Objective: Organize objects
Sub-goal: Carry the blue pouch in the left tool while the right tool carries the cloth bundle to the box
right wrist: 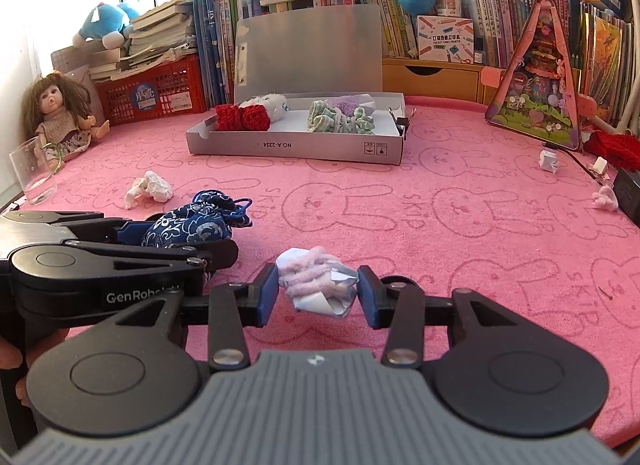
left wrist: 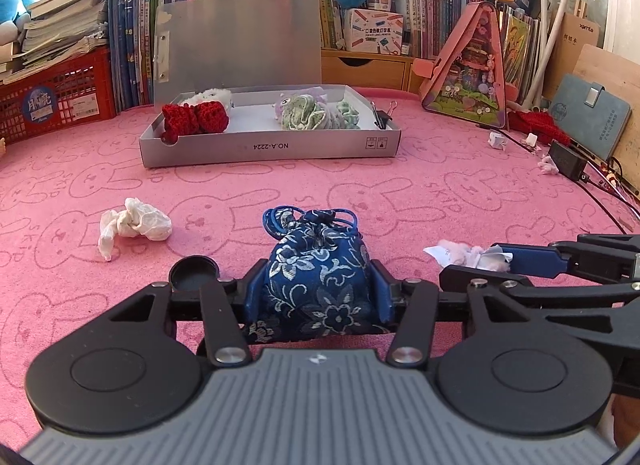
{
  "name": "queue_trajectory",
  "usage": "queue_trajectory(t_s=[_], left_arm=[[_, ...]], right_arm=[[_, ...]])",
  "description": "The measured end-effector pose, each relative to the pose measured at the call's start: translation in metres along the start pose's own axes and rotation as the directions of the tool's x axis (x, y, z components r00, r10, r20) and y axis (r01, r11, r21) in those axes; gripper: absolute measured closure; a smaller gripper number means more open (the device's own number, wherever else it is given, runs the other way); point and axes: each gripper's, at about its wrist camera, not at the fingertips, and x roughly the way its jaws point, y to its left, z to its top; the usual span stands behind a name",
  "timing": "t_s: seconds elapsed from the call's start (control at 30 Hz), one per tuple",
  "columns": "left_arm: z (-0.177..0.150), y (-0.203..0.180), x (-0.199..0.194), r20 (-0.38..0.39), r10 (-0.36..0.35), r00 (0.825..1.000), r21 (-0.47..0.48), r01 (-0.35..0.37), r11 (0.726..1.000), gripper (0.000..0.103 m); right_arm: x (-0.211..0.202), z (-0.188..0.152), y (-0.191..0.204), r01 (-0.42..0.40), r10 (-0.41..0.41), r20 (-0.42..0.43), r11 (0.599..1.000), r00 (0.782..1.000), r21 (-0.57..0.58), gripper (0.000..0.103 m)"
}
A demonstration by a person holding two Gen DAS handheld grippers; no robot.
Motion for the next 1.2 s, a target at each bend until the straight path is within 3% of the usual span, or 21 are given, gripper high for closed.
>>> queue_trajectory(t_s=[0.2, 0.67, 0.83, 1.2], left_arm=[[0.017, 0.009, -0.002, 0.037, 0.033, 0.999, -0.007, -0.033, 0.999, 0.045], [0.058, 0.046, 0.012, 0.072, 0.127, 0.989, -0.027, -0.126, 0.992, 0.044], [0.072, 0.061, 0.023, 0.069, 0.138, 0.988, -0.047, -0.135, 0.990, 0.045], [0.099, 0.080, 0.037, 0.102, 0.156, 0.983, -0.053, -0.151, 0.987, 0.044]], right_arm=[[0.004, 0.012, 0.003, 0.001, -0.001, 0.020, 1.000, 1.000, -0.018, 0.056], [0.030, 0.052, -0.019, 0.036, -0.038, 0.023, 0.996, 0.999, 0.078, 0.056], [0.039, 0.067, -0.031, 0.027, -0.031, 0.030, 0.991, 0.999, 0.133, 0.056], [0.056, 0.092, -0.039, 0.040, -0.045, 0.029, 0.989, 0.999, 0.141, 0.056]])
